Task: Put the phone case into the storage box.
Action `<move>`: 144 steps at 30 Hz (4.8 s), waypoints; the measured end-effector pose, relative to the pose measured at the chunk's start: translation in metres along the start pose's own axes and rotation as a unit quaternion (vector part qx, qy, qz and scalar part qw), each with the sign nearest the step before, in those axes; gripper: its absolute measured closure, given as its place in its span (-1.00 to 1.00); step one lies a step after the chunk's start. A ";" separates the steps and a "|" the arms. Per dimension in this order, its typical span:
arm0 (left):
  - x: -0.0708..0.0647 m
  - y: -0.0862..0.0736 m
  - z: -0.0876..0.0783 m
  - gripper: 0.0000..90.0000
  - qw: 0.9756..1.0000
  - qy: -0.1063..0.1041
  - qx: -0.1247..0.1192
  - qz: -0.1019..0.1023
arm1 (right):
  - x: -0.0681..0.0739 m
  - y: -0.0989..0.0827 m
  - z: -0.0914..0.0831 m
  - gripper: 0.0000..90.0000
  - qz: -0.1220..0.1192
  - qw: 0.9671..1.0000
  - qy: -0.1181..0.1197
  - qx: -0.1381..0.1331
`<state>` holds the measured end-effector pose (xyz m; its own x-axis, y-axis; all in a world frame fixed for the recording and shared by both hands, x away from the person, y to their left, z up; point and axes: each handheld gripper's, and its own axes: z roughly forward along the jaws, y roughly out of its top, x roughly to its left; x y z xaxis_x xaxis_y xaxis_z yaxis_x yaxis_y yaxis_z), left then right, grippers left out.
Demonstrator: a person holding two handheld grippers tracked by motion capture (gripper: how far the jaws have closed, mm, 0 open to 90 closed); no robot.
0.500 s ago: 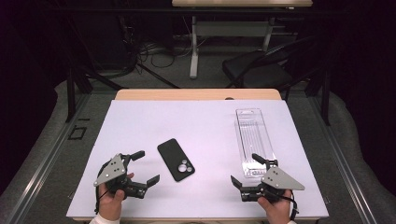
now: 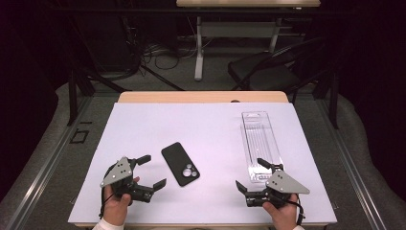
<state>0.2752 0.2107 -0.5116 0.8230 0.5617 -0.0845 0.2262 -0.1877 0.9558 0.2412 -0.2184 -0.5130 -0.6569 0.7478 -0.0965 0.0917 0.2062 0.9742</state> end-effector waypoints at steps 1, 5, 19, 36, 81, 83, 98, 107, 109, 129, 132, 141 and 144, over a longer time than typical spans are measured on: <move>-0.001 -0.001 0.003 -0.99 1.000 0.012 0.005 -0.003 | 0.000 0.000 -0.001 -0.96 0.001 1.000 0.000 -0.003; 0.000 0.000 0.005 -0.99 1.000 0.010 0.005 -0.018 | 0.000 0.000 -0.002 -0.96 0.007 1.000 0.001 -0.005; 0.000 0.011 0.018 -0.99 0.997 -0.006 0.046 -0.054 | 0.002 0.000 -0.003 -0.96 0.006 1.000 -0.004 0.000; 0.006 0.044 0.053 -0.56 0.993 0.021 0.097 -0.058 | 0.002 -0.001 -0.002 -0.95 0.006 1.000 -0.005 0.004; 0.004 0.030 0.131 0.90 0.976 0.050 0.201 -0.073 | 0.000 -0.003 0.001 -0.94 0.001 1.000 -0.007 0.017; 0.004 0.028 0.132 0.93 0.975 0.050 0.203 -0.072 | 0.001 -0.004 0.001 -0.94 0.001 1.000 -0.010 0.018; -0.005 0.016 0.152 1.00 0.965 0.031 0.249 -0.070 | 0.001 -0.005 0.002 -0.94 0.005 1.000 -0.005 0.027; -0.010 0.010 0.163 1.00 0.961 0.023 0.268 -0.069 | 0.001 -0.005 0.003 -0.94 0.006 1.000 -0.002 0.027; -0.011 0.009 0.164 1.00 0.959 0.019 0.274 -0.068 | 0.001 -0.005 0.003 -0.94 0.006 1.000 -0.001 0.028; -0.020 0.006 0.163 1.00 0.952 0.009 0.304 -0.041 | 0.001 -0.006 0.003 -0.94 0.012 1.000 -0.001 0.028; -0.021 0.006 0.158 1.00 0.950 0.008 0.311 -0.034 | 0.001 -0.006 0.003 -0.94 0.012 1.000 -0.003 0.027; -0.022 0.000 0.133 1.00 0.947 0.007 0.321 -0.025 | 0.001 -0.006 0.002 -0.94 0.011 1.000 -0.001 0.027; -0.021 -0.003 0.123 1.00 0.946 0.006 0.323 -0.030 | 0.001 -0.005 0.002 -0.94 0.011 1.000 -0.001 0.026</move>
<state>0.3218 0.1003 -0.5473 0.7933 0.5955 -0.1264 0.5470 -0.6062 0.5773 0.2414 -0.2173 -0.5188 -0.6526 0.7539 -0.0754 0.1449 0.2219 0.9642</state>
